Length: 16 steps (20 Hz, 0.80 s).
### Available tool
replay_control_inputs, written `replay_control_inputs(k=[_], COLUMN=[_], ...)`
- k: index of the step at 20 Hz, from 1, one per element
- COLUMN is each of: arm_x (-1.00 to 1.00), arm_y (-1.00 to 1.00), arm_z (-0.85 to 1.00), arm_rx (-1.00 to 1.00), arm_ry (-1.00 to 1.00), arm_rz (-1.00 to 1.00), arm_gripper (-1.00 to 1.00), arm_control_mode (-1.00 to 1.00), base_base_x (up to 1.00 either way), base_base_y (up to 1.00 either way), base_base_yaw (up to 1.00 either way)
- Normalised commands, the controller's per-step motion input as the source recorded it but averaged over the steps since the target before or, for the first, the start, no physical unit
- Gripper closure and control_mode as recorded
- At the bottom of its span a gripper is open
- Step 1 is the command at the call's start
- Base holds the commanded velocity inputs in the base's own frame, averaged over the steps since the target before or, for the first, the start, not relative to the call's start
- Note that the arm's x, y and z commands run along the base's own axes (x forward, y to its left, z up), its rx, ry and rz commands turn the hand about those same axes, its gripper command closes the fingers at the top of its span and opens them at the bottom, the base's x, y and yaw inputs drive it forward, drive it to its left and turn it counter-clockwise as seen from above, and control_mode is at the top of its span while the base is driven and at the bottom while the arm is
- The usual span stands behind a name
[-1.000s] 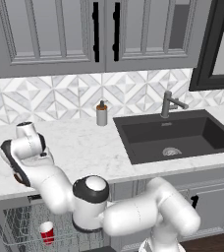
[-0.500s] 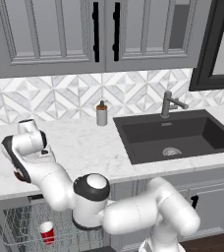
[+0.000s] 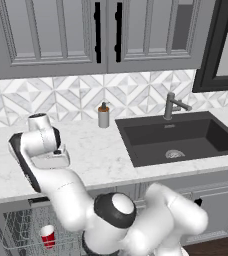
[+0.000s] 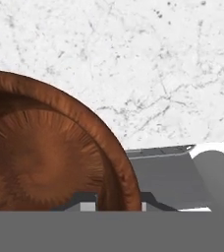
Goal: Pick up the cup and bowl from the counter, place them in the dishwasher, and close the dishwasher door.
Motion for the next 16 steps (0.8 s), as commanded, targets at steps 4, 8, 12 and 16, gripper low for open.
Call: replay_control_inputs(k=[4,8,12,16], arm_x=[-0.98,-0.78,-0.13,0.0], arm_y=[-0.78,-0.65,-0.2,-0.02], arm_z=[0.48,0.11,-0.3,-0.53], arm_rx=[0.0,-0.05,-0.11,-0.2], arm_ry=[-0.16,-0.03,0.19,0.23], arm_rz=[-0.19,-0.24,-0.22,-0.16], arm_gripper=[1.0,1.0,1.0,1.0], arm_control_mode=[-1.0,-1.0,-1.0,-1.0], base_base_x=[0.0,0.0,0.0,0.0], base_base_y=[0.0,0.0,0.0,0.0], base_base_yaw=[0.0,0.0,0.0,0.0])
